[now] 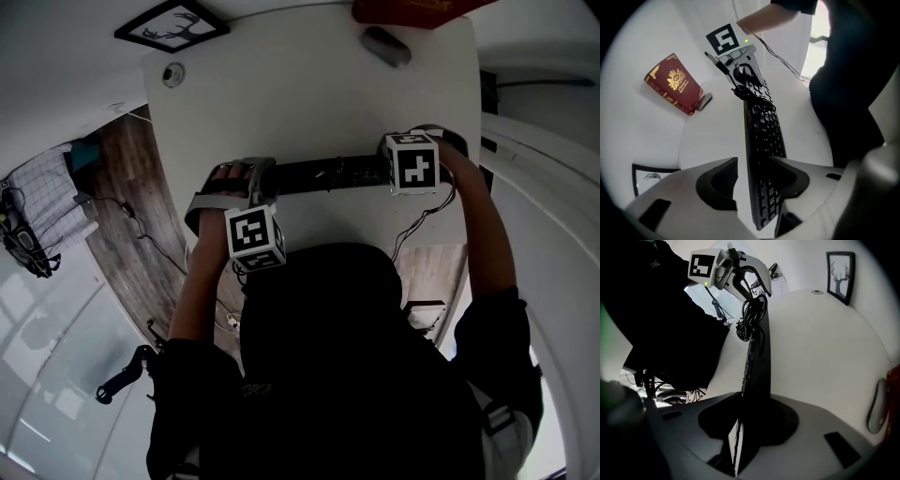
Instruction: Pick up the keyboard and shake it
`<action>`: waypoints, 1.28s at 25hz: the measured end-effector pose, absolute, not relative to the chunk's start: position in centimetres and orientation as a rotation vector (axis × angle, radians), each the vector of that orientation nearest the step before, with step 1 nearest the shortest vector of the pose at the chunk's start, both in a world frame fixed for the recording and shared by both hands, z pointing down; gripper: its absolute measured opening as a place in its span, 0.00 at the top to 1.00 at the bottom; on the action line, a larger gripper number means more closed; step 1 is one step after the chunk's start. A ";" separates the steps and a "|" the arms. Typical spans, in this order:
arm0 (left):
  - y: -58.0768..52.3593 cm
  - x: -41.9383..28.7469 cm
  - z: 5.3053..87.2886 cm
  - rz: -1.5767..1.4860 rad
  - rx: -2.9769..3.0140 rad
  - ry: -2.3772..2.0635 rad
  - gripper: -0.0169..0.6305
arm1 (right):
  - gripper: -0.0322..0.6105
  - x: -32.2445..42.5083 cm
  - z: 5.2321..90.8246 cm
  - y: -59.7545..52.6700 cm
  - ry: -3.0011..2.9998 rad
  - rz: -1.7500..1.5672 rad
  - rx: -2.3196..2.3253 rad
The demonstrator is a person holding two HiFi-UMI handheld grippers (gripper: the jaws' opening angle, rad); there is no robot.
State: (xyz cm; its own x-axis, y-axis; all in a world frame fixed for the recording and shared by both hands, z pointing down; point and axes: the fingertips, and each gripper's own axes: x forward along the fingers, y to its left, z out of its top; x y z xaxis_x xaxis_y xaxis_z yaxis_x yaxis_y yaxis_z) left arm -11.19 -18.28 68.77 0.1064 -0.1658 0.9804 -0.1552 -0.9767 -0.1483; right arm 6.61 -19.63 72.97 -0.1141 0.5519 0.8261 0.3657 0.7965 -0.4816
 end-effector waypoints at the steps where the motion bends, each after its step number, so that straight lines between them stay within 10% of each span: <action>1: -18.0 -11.1 68.7 -2.076 -2.373 0.302 0.64 | 0.77 6.7 73.0 -19.6 -1.729 0.187 -0.722; 12: -17.7 -11.6 72.1 -2.202 -2.231 0.266 0.60 | 0.73 6.3 73.6 -20.1 -1.757 0.211 -0.712; 17: -18.0 -11.5 72.4 -2.211 -2.249 0.248 0.60 | 0.50 6.4 74.0 -22.0 -1.837 0.117 -0.539; 32: -18.3 -11.3 73.8 -2.276 -2.320 0.114 0.59 | 0.59 3.5 73.9 -21.2 -1.855 -0.126 -0.326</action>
